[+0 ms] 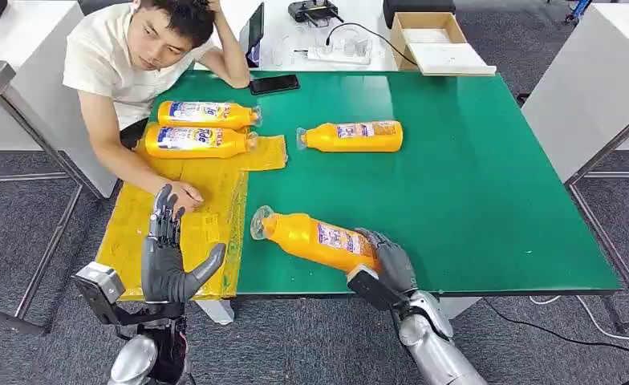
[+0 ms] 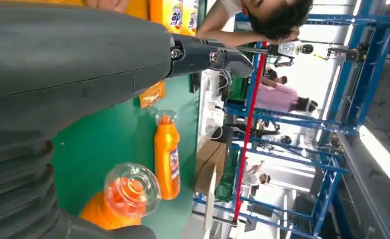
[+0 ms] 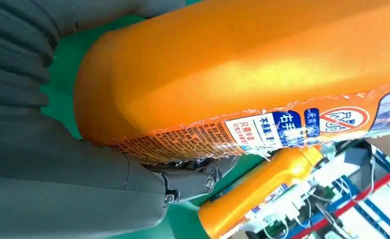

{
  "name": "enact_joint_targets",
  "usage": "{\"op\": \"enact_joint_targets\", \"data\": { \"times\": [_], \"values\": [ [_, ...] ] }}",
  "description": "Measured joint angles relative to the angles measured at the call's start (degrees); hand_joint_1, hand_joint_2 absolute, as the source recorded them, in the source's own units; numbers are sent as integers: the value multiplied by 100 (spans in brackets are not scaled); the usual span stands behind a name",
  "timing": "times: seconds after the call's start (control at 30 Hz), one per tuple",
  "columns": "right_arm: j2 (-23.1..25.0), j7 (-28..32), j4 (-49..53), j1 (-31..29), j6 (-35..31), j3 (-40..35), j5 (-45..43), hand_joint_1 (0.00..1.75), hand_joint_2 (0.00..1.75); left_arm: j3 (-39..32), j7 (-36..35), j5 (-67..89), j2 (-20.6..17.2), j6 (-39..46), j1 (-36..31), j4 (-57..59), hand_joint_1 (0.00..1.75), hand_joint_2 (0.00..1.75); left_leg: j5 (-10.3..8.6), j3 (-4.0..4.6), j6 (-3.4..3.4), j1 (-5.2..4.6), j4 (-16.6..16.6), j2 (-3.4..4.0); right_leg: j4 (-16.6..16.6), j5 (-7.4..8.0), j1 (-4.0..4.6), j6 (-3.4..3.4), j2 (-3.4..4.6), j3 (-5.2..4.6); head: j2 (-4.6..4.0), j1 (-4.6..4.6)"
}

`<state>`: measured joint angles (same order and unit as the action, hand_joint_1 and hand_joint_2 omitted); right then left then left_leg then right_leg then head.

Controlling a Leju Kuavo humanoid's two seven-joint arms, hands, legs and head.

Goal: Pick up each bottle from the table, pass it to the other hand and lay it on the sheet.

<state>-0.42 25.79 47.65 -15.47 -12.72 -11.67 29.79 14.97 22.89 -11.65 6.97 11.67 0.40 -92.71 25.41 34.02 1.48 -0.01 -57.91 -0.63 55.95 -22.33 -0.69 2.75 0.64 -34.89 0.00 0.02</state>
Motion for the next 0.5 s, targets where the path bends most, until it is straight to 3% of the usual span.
{"op": "enact_joint_targets", "data": {
  "times": [0.23, 0.5],
  "values": [
    [147, 348, 674, 388, -101, 135, -661, 175, 175, 20, 57, 15, -13, 13, 140, -177, 0, 175, 1, 1, 1, -9, 0, 1, 0, 0, -9, 2, 0, -3, 0, 0],
    [387, 319, 1565, 798, 55, -87, -931, 175, 175, 284, 133, 269, -114, -361, 226, -252, 0, 175, 2, 11, 0, -6, 1, 3, 0, -2, -5, 0, 1, -16, -2, 2]
  ]
}}
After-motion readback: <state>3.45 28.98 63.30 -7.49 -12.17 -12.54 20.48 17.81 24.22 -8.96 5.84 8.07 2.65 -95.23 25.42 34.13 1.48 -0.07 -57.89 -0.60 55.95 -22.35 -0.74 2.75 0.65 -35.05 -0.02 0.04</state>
